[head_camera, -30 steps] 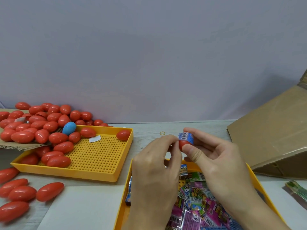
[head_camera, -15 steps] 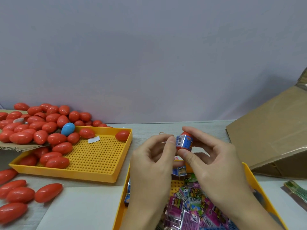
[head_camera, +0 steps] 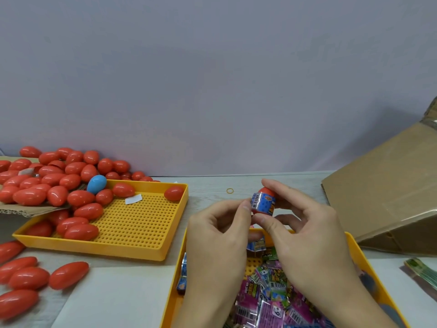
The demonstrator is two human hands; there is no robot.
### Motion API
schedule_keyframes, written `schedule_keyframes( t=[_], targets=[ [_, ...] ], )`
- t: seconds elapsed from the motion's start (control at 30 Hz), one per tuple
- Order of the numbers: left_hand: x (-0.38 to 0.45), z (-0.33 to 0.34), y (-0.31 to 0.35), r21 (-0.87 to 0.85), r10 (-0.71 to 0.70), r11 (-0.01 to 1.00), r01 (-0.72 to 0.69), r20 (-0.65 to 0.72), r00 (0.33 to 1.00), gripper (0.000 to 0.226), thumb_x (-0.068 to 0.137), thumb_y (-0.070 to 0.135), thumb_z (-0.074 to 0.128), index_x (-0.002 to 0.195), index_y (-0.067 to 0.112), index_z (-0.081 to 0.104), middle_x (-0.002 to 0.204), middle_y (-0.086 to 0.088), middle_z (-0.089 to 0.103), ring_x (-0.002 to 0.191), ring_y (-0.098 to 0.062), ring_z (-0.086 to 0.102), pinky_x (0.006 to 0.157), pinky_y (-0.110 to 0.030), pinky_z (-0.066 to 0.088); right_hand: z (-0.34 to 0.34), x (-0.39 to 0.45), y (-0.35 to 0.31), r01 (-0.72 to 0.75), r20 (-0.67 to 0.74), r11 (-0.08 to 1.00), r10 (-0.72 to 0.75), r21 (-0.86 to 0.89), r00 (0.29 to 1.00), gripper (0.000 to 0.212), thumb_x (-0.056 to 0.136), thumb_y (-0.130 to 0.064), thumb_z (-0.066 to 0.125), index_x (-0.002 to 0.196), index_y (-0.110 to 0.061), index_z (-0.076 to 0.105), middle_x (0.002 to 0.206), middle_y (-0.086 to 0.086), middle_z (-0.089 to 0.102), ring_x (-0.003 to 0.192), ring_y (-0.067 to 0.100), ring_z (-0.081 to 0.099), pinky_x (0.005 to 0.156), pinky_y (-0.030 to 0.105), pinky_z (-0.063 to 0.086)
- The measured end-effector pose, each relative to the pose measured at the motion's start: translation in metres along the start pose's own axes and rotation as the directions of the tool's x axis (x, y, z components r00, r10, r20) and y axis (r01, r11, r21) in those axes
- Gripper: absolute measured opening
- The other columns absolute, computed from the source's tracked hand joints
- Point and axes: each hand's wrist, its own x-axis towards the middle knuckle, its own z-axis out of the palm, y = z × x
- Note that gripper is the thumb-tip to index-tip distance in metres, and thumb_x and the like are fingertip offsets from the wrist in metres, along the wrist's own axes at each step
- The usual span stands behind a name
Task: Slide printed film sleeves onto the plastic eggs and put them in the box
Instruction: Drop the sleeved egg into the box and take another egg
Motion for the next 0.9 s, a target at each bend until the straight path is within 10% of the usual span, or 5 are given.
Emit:
schedule_keyframes(
  t=[0.4,0.9],
  targets=[
    [0.001,0.000,0.001,-0.271,-0.246,0.919,0.287,0.178,0.953,0.028,0.080,0.033,0.069,0.088,0.008,0.078,0.088,-0.018,0.076,0.083,-0.034,0.075,0.066,-0.030,0.060,0.001,-0.001,-0.008,0.122,0.015,0.983,-0.121,-0.138,0.993,0.051,0.076,-0.019,0.078,0.122,-0.036,0.063,0.106,-0.023,0.060,0.100,0.004,0.060,0.077,0.019,0.053],
    [0.001,0.002,0.003,-0.230,-0.271,0.919,0.320,0.220,0.937,0.028,0.078,0.038,0.069,0.084,0.013,0.079,0.077,-0.014,0.072,0.073,-0.025,0.071,0.064,-0.029,0.057,-0.001,-0.002,-0.013,0.122,0.029,0.983,-0.119,-0.134,0.992,0.051,0.073,-0.023,0.079,0.117,-0.043,0.061,0.107,-0.025,0.060,0.104,0.002,0.059,0.075,0.021,0.052]
  ],
)
